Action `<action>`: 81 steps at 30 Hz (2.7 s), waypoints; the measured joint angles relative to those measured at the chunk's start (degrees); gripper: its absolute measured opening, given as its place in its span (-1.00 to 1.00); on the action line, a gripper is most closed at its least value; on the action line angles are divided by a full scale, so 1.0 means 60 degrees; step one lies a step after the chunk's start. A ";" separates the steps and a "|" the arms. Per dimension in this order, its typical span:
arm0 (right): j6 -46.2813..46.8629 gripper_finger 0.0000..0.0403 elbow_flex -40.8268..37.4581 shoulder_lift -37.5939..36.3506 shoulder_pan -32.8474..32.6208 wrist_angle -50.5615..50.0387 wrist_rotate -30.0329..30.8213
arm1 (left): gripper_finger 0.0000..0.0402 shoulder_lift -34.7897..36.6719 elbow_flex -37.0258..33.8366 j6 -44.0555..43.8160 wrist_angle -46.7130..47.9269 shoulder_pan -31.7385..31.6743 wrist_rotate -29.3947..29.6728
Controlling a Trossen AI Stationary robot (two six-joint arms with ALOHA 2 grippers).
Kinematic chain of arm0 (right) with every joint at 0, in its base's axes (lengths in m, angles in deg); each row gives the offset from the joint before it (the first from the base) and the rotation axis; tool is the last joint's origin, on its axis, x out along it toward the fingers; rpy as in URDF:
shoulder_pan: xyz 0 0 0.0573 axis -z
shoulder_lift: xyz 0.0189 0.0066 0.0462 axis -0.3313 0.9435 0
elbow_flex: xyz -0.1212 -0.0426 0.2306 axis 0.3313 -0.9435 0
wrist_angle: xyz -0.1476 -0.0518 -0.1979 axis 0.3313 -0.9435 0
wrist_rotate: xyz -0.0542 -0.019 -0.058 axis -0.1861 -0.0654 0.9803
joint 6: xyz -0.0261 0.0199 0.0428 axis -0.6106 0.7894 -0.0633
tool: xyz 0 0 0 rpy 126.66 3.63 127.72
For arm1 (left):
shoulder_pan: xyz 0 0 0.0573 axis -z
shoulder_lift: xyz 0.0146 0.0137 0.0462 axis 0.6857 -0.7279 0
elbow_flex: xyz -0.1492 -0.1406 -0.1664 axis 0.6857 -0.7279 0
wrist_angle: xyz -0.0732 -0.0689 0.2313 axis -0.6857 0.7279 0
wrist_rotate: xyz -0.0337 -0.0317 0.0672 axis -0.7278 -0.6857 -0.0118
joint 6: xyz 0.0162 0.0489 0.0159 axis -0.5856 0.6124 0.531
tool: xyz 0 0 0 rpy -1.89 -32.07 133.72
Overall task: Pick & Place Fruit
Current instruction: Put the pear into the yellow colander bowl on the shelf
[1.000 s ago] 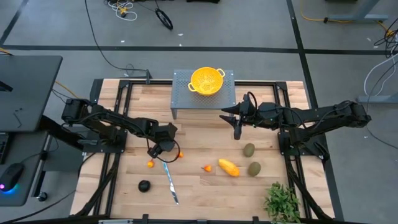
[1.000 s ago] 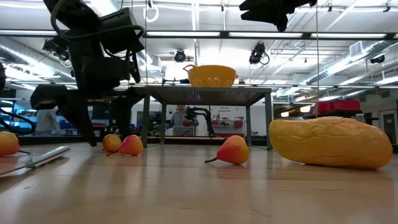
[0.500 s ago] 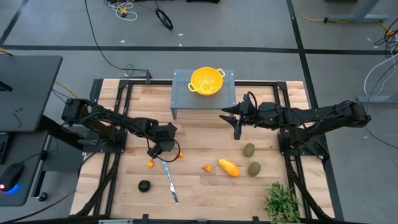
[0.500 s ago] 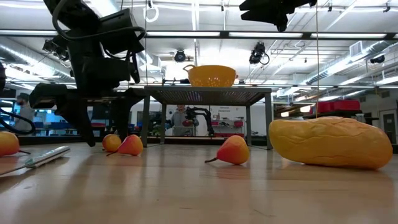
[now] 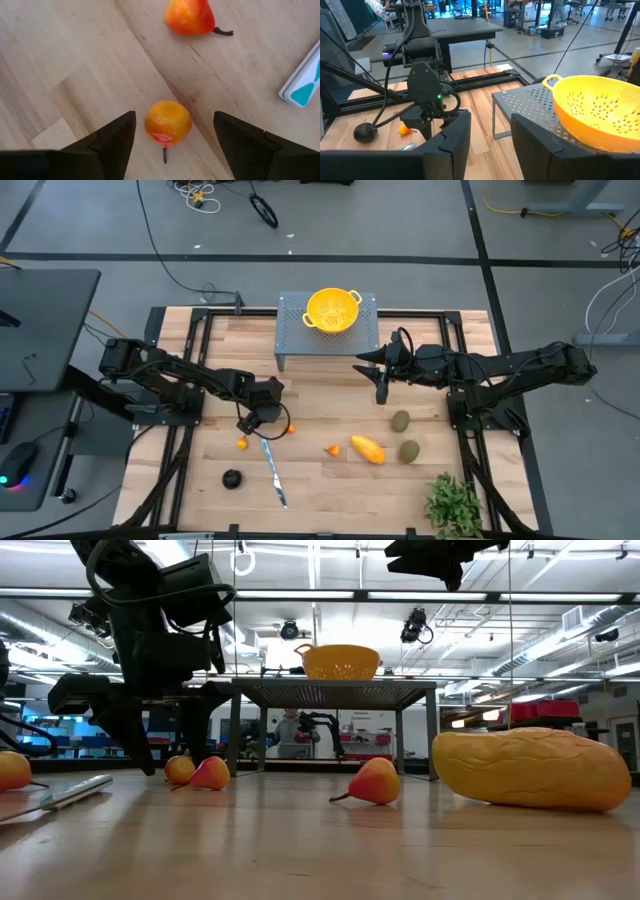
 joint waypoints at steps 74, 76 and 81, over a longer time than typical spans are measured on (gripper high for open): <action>0.0034 -0.26 0.0000 0.0000 0.0000 0.0084 0.0000 | -0.25 0.0024 0.3089 -0.0047 0.2996 -0.0047 0.0339; 0.0033 -0.26 0.0004 0.0000 0.0002 0.0132 0.0000 | -0.25 0.0245 0.3254 -0.0181 0.2962 -0.0047 0.0385; -0.0039 -0.26 0.0004 0.0000 0.0001 0.0347 -0.0004 | -0.22 0.0973 0.3386 -0.0499 0.2962 -0.0047 0.0506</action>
